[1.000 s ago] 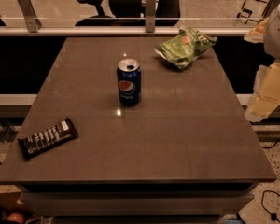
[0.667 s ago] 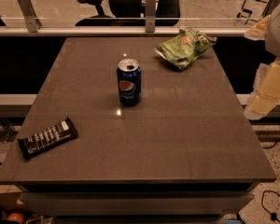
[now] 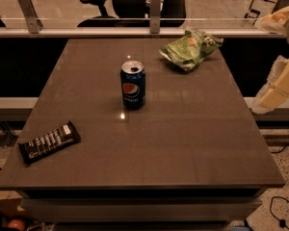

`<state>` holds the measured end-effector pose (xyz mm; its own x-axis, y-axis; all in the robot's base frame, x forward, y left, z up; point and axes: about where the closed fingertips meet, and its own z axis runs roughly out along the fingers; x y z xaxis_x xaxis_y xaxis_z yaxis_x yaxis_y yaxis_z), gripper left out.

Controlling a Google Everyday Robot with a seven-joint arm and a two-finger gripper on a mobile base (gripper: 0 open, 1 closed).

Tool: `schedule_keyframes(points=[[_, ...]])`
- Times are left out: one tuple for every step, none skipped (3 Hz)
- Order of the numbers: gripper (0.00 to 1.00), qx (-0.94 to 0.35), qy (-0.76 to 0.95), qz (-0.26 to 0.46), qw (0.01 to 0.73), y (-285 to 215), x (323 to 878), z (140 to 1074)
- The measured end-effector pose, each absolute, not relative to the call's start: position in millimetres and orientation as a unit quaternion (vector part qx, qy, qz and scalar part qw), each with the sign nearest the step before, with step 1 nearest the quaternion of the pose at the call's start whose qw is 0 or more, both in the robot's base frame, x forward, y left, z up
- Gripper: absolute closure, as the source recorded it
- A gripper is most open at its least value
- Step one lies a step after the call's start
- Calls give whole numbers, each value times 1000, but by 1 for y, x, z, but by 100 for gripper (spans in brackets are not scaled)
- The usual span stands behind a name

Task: Knock pepsi can over

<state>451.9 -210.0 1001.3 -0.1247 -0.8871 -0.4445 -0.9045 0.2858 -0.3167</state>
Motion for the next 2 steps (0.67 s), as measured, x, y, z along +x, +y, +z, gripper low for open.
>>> schedule_keyframes(points=[[0,-601,716,65,348,-210,454,1014],[0,-607,673,118,407,-207,457,1024]])
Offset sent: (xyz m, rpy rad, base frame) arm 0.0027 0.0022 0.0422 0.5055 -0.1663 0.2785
